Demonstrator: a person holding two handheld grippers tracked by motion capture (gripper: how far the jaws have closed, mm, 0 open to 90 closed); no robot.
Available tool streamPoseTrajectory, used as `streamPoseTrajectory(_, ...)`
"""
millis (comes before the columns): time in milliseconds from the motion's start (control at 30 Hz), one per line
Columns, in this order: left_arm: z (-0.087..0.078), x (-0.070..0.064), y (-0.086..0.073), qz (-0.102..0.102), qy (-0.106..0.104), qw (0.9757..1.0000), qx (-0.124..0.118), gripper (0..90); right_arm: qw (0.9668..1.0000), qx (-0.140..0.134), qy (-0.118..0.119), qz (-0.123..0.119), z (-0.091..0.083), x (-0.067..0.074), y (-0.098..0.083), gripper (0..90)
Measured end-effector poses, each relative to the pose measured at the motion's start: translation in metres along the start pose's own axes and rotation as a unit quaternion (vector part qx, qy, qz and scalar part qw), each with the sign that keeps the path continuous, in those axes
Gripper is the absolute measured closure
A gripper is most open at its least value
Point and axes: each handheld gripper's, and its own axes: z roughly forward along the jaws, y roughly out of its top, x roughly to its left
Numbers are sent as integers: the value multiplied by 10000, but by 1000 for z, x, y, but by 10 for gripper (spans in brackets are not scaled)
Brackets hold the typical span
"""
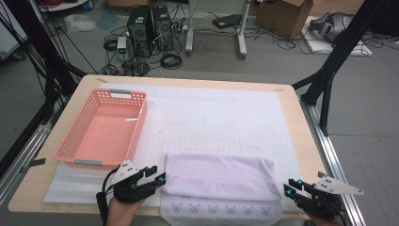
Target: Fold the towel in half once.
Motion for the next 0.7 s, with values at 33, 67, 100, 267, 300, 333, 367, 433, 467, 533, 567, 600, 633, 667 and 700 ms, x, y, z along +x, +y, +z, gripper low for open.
streamPoseTrajectory(33,2,2,2,-13,20,10000,-17,498,10000,-35,-80,42,1,-4,3,646)
streamPoseTrajectory(67,5,4,4,-56,29,10000,-20,486,9999,-42,-145,76,4,-7,5,643)
streamPoseTrajectory(100,7,6,6,-82,45,10000,-27,469,9997,-44,-215,71,8,-9,8,640)
streamPoseTrajectory(267,22,9,16,-44,-8,10000,-2,455,9991,221,-330,130,39,-16,19,628)
streamPoseTrajectory(300,25,9,18,-39,-24,10000,13,452,9988,304,-336,162,48,-17,21,619)
streamPoseTrajectory(333,28,9,20,-39,-20,10000,35,451,9985,374,-306,247,56,-18,22,602)
streamPoseTrajectory(367,30,10,21,-25,-9,10000,66,450,9981,451,-286,292,63,-18,24,591)
streamPoseTrajectory(433,35,12,23,-40,3,9999,112,447,9977,581,-274,200,77,-17,25,590)
streamPoseTrajectory(467,37,13,24,-59,11,9999,119,446,9970,704,-245,205,85,-16,26,593)
streamPoseTrajectory(533,41,14,24,-94,18,9999,142,442,9964,787,-315,35,94,-13,28,681)
streamPoseTrajectory(567,42,15,23,-104,30,9998,162,440,9961,815,-344,9,95,-13,29,772)
streamPoseTrajectory(600,43,16,22,-98,22,9998,156,440,9956,841,-403,-43,94,-15,31,841)
streamPoseTrajectory(633,44,16,21,-109,39,9997,196,439,9937,879,-676,-149,93,-15,31,849)
streamPoseTrajectory(667,46,17,20,-116,57,9997,222,439,9920,904,-865,-195,91,-17,31,850)
streamPoseTrajectory(700,47,18,19,-129,97,9995,274,437,9925,844,-878,-92,89,-20,30,850)
